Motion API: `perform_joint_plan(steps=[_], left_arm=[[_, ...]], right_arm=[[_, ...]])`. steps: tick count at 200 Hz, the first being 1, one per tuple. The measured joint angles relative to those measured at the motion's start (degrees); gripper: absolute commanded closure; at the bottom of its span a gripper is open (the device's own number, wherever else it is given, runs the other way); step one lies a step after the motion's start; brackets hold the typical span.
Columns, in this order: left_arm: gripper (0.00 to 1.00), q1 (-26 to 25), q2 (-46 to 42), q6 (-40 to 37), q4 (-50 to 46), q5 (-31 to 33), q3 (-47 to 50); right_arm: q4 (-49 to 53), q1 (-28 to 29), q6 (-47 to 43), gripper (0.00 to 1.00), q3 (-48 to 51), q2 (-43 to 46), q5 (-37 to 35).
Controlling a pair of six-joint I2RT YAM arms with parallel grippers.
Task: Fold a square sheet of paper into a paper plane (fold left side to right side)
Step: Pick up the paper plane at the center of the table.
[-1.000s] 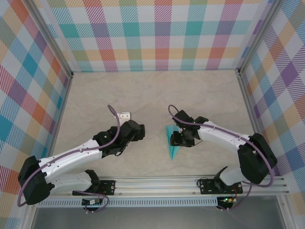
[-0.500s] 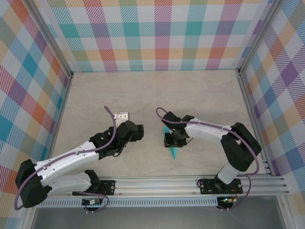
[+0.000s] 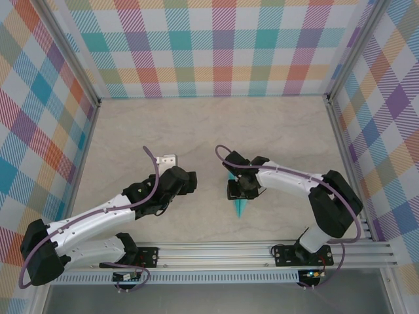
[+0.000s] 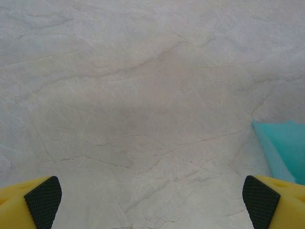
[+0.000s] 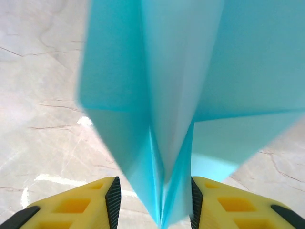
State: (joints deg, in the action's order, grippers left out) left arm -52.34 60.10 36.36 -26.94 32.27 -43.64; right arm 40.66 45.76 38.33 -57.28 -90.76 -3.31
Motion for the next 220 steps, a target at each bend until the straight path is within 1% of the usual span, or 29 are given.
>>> perform_joint_plan(steps=[17,45,103,119,144,172,198,220], left_arm=[[0.0,0.0,0.0,0.0,0.0,0.0,0.0],[0.0,0.0,0.0,0.0,-0.1,0.0,0.0],[0.0,0.0,0.0,0.0,-0.2,0.0,0.0],[0.0,0.0,0.0,0.0,-0.2,0.0,0.0],[0.0,0.0,0.0,0.0,-0.5,0.0,0.0],[0.0,0.0,0.0,0.0,-1.4,0.0,0.0],[0.0,0.0,-0.3,-0.2,-1.7,0.0,0.0],[0.0,0.0,-1.5,-1.2,-2.1,-0.1,0.0]], right_arm=[[0.6,0.0,-0.2,0.6,-0.1,0.7,-0.6],[0.6,0.0,-0.2,0.6,-0.1,-0.7,-0.6],[0.2,0.0,-0.4,0.68,-0.1,-4.4,-1.4],[-0.5,0.0,-0.4,0.72,-0.1,-5.6,-1.2],[-1.0,0.0,-0.7,0.8,-0.1,-6.2,-1.2],[-0.5,0.0,-1.4,1.0,-1.3,-6.5,-1.6],[0.0,-1.4,-2.9,1.0,-4.4,-7.5,-1.3],[2.3,-4.6,-4.8,1.0,-10.6,-9.6,-1.2]])
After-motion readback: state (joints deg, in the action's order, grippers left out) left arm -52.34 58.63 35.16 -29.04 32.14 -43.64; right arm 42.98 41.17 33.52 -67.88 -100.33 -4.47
